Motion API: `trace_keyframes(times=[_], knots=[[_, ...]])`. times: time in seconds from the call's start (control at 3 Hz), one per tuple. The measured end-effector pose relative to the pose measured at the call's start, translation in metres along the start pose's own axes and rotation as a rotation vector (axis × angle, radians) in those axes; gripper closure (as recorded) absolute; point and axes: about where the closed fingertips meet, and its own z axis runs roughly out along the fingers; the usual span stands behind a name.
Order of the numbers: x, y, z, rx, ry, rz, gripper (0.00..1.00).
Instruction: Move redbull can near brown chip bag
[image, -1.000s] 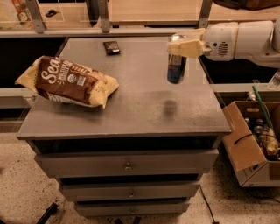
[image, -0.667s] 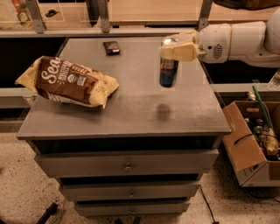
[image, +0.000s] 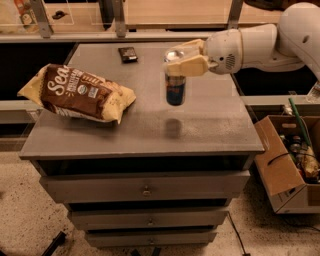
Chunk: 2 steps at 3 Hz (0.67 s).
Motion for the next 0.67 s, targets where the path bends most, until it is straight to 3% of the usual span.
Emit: trace_keyframes(times=[0.67], knots=[[-0.009, 0.017, 0.038, -0.138, -0.015, -0.05, 1.0]])
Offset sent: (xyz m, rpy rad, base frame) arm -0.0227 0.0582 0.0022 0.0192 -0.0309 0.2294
